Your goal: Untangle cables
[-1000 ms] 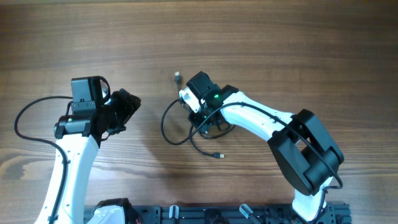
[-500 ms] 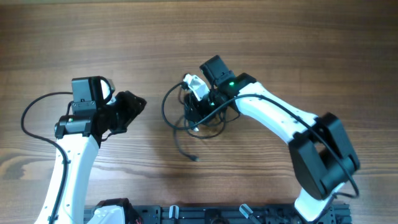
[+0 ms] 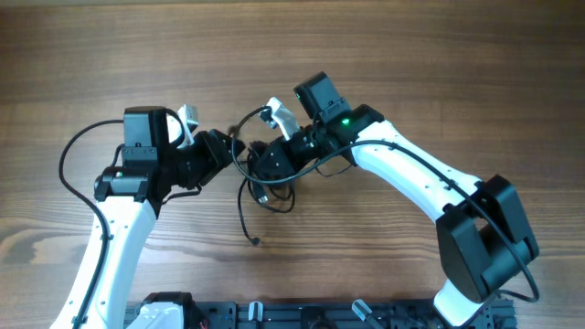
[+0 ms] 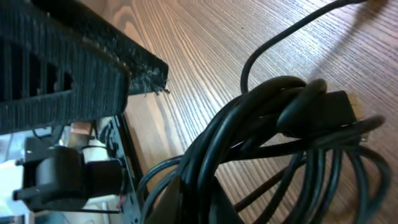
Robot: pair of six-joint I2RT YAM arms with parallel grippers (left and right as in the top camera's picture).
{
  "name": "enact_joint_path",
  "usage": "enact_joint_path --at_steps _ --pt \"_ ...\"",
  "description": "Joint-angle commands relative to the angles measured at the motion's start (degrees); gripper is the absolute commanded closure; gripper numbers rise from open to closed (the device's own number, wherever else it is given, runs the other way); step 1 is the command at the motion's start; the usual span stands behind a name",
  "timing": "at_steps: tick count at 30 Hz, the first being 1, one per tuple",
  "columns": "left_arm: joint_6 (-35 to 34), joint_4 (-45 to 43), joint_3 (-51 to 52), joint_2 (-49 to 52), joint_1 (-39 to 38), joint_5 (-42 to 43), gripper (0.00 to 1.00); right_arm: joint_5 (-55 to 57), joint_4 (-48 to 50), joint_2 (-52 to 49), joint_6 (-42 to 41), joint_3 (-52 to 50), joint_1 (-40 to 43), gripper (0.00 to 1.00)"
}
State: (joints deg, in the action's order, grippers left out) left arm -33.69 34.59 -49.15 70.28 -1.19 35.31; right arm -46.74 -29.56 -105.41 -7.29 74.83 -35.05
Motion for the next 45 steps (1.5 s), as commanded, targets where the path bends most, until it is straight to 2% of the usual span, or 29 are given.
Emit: enact_joint_path --at_steps 1,6,8,12,16,20,27,35,45 --pt "-0.2 -0.3 -0.7 -0.1 -0.3 1.1 0.47 -2.7 0.4 1.2 -3.1 1.1 -0.1 0.96" --pt "-0.2 0.0 -0.7 -0.1 -0.9 1.1 0.47 -2.7 1.1 1.0 -5.0 1.1 -0.1 0.96" --pt "-0.2 0.6 -0.7 -0.1 -2.1 1.1 0.52 -2.6 2.3 1.0 -6.3 1.1 0.1 0.96" --pt "-0.2 3.7 -0.6 1.1 -5.9 -4.5 0.56 -2.7 3.2 1.0 -8.4 1.1 1.2 0.96" --pt "-0.7 4.9 -0.6 4.3 -6.6 -5.4 0.59 -3.6 2.4 1.0 -8.4 1.1 2.8 0.96" --pt "-1.5 3.0 -0.6 6.0 -6.4 -5.4 0.58 -4.2 2.3 1.0 -8.3 1.1 3.3 0.96" --pt "-1.5 -0.8 -0.6 6.7 -6.4 -5.2 0.51 -4.4 1.9 1.0 -8.3 1.1 3.3 0.96" --pt "-1.5 -1.0 -0.6 10.5 -6.4 -5.3 0.51 -4.4 1.9 1.0 -8.3 1.1 3.3 0.96" --pt "-2.5 -5.2 -0.6 14.6 -6.5 -4.9 0.63 -4.4 1.9 1.0 -8.3 1.1 3.3 0.96"
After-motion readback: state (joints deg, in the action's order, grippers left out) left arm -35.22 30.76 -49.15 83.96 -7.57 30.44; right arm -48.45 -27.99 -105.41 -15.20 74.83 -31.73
